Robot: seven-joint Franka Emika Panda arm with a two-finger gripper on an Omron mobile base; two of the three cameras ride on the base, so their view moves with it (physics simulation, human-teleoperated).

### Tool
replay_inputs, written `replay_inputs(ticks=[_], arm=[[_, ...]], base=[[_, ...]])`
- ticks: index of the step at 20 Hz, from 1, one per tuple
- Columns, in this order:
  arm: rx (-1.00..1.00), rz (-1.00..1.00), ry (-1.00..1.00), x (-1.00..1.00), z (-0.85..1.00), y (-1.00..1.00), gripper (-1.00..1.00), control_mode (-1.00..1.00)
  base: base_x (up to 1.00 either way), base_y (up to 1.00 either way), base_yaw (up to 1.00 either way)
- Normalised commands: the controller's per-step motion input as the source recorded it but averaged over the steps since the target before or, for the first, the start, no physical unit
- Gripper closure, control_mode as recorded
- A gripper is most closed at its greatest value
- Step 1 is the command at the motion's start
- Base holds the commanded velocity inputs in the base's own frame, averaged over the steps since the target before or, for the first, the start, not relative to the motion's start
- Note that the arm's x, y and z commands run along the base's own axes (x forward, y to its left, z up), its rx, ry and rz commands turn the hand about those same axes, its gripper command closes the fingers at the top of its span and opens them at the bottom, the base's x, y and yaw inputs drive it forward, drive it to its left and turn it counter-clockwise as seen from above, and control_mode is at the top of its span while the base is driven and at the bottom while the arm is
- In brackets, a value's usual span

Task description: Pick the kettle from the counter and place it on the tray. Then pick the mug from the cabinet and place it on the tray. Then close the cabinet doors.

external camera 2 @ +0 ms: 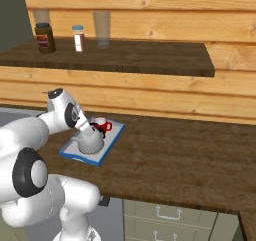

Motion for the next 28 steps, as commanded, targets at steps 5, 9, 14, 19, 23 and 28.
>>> replay_inputs(ticks=[5, 9, 14, 19, 23, 28], arm=[[0.0, 0.0, 0.03, 0.21, -0.28, 0.0, 1.0, -1.0], [0.0, 0.0, 0.03, 0.14, -0.32, 0.0, 1.0, -1.0], [0.0, 0.0, 0.02, -0.01, -0.37, -0.01, -1.0, -1.0], [0.0, 0.0, 0.0, -0.08, -0.18, -0.09, -1.0, -1.0], [0.0, 0.0, 0.0, -0.05, -0.08, -0.1, -1.0, -1.0], [0.0, 0.0, 0.01, -0.19, 0.0, -0.13, -1.0, -1.0]], base=[[0.0, 0.0, 0.0], [0.0, 0.0, 0.0], [0.0, 0.0, 0.0], [0.0, 0.0, 0.0], [0.0, 0.0, 0.0], [0.0, 0.0, 0.0]])
